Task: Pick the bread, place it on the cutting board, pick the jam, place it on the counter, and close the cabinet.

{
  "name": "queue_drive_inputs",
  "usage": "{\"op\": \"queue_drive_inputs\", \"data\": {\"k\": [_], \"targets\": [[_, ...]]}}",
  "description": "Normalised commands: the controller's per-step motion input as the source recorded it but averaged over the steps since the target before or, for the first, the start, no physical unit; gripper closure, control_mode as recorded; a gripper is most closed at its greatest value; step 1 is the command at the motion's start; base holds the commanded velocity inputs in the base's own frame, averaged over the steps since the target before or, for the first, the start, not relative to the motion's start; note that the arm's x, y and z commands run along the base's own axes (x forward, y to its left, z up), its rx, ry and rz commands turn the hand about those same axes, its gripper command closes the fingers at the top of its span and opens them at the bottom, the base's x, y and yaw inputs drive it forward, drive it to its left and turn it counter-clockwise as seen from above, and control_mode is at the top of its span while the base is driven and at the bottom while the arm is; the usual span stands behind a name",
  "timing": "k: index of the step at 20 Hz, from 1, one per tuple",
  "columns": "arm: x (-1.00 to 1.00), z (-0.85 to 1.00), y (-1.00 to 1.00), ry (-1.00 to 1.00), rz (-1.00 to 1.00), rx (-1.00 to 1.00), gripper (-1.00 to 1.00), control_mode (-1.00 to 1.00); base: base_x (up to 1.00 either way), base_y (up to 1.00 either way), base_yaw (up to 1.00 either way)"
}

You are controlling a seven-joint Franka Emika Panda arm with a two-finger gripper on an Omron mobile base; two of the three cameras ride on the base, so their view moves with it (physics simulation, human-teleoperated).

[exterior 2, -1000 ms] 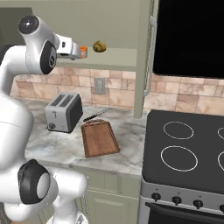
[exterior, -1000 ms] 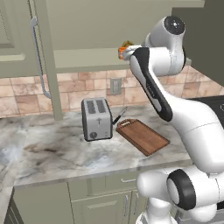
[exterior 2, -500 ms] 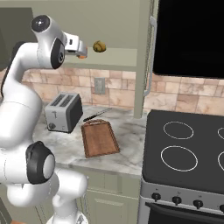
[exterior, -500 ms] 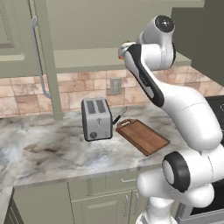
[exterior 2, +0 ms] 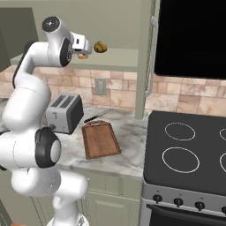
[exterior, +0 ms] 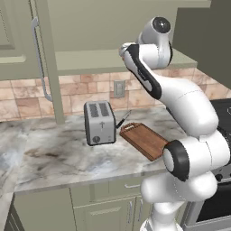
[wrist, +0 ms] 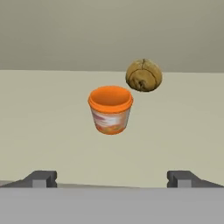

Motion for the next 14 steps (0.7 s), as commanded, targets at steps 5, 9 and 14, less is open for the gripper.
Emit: {"op": "queue_drive_inputs", "data": {"k": [5, 9, 14], "targets": [[0.42, 0.00, 0.01, 0.00, 0.00, 0.00, -1.00, -1.00, 0.00, 0.00, 0.00], [0.27, 0.00, 0.02, 0.05, 0.00, 0.00, -1.00, -1.00, 0.00, 0.00, 0.00], [0.19, 0.00, 0.01, 0.07, 0.00, 0.00, -1.00, -1.00, 0.00, 0.00, 0.00]]}}
